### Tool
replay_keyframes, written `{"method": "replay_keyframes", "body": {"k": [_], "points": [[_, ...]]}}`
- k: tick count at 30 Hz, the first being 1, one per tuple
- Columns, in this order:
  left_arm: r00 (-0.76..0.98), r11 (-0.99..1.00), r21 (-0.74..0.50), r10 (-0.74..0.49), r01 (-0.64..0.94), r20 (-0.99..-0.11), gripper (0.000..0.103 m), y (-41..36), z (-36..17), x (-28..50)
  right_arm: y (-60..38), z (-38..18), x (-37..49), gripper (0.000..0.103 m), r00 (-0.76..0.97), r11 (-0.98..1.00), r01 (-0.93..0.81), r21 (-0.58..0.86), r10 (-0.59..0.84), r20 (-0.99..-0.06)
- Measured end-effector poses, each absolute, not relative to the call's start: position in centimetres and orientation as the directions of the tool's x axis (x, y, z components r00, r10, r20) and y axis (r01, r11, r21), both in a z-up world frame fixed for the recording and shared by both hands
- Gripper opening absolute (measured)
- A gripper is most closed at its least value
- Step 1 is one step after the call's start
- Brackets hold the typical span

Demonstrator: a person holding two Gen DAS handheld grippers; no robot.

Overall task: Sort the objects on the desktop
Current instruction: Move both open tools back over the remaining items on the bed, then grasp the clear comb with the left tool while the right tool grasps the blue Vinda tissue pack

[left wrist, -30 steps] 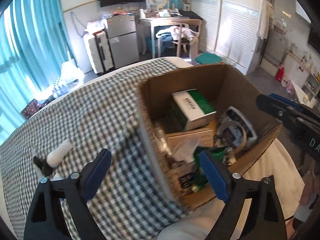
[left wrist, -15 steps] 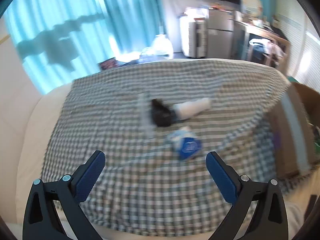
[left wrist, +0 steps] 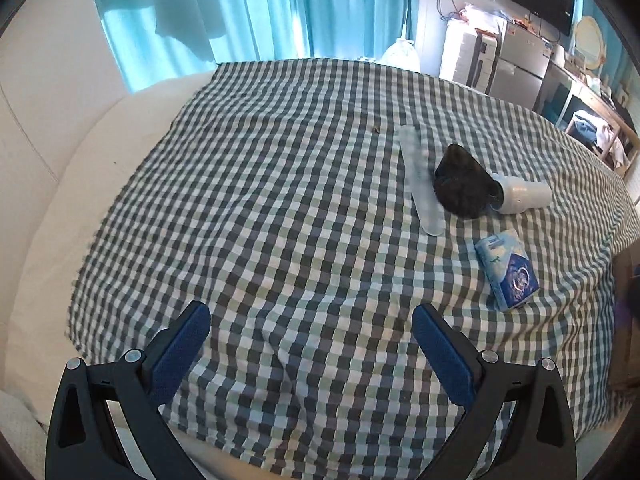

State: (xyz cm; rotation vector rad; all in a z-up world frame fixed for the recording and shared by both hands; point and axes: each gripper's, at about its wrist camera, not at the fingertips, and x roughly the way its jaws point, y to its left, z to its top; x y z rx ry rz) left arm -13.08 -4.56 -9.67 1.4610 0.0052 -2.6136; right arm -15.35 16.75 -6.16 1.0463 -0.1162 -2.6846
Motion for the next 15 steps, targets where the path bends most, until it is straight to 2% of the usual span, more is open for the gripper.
{"method": "replay_keyframes", "body": {"k": [11, 12, 13, 15], "points": [[-0.493, -0.995, 0.05, -0.085, 0.084, -0.866, 0.103, -2.4, -13.9, -17.8, 13.9, -17.2, -23.5, 0.079, -0.512, -0.961, 0.221, 0.165, -0.258, -0.819], [-0.492, -0.996, 0.038, -0.072, 0.078, -0.868, 0.103, -2.2, -14.2, -18.3, 13.9, -17.5, -23.6, 0.07, -0.519, -0.964, 0.219, 0.147, -0.243, -0.819], [-0.494, -0.997, 0.021, -0.056, 0.075, -0.867, 0.103, -2.1, -14.4, -18.9, 14.0, -17.5, -23.6, 0.05, -0.537, -0.968, 0.22, 0.12, -0.223, -0.814], [-0.498, -0.997, -0.012, -0.025, 0.07, -0.867, 0.103, -1.7, -15.0, -20.2, 14.7, -17.3, -23.5, 0.05, -0.56, -0.968, 0.225, 0.113, -0.223, -0.798]]}}
